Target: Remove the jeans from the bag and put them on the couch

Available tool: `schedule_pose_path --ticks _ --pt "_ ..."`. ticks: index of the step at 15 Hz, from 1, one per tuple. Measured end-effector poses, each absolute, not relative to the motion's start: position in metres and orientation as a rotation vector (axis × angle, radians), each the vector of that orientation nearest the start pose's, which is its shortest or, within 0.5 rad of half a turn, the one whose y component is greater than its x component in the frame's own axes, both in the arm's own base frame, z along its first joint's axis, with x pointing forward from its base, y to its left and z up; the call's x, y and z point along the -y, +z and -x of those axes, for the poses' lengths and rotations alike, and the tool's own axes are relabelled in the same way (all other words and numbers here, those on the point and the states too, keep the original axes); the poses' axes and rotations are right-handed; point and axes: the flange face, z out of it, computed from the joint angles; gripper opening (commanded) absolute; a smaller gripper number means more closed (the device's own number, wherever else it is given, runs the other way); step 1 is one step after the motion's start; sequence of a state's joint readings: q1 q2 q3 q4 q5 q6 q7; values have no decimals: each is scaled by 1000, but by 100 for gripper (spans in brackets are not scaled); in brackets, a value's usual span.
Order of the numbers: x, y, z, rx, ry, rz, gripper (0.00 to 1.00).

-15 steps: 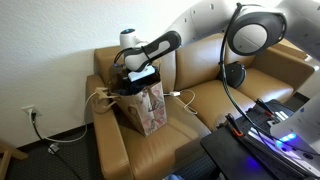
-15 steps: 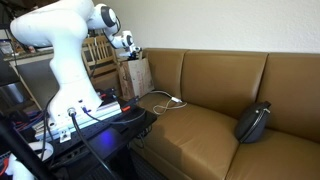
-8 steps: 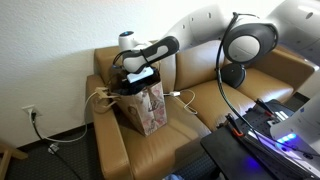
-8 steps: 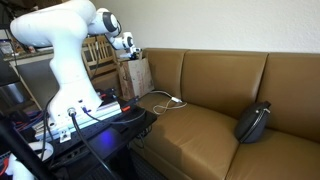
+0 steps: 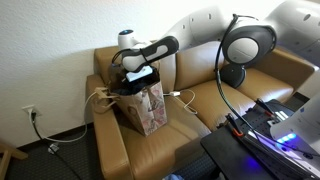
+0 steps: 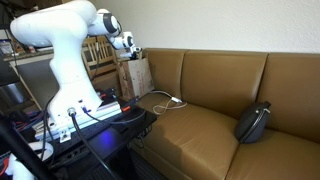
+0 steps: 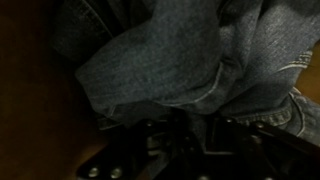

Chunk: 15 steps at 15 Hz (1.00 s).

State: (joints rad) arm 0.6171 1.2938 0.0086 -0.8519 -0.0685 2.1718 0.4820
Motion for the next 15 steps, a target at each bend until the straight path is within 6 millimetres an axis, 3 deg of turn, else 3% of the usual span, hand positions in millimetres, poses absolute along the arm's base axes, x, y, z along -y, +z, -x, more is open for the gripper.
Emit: schedule_pose_path --ticks 3,6,10,15 --pt "-459 101 -640 315 -65 3106 3" --pt "-472 127 -644 380 -119 3007 2" --pt "-485 203 -652 462 -268 2878 3" --pt "-485 300 -652 505 -529 2681 3"
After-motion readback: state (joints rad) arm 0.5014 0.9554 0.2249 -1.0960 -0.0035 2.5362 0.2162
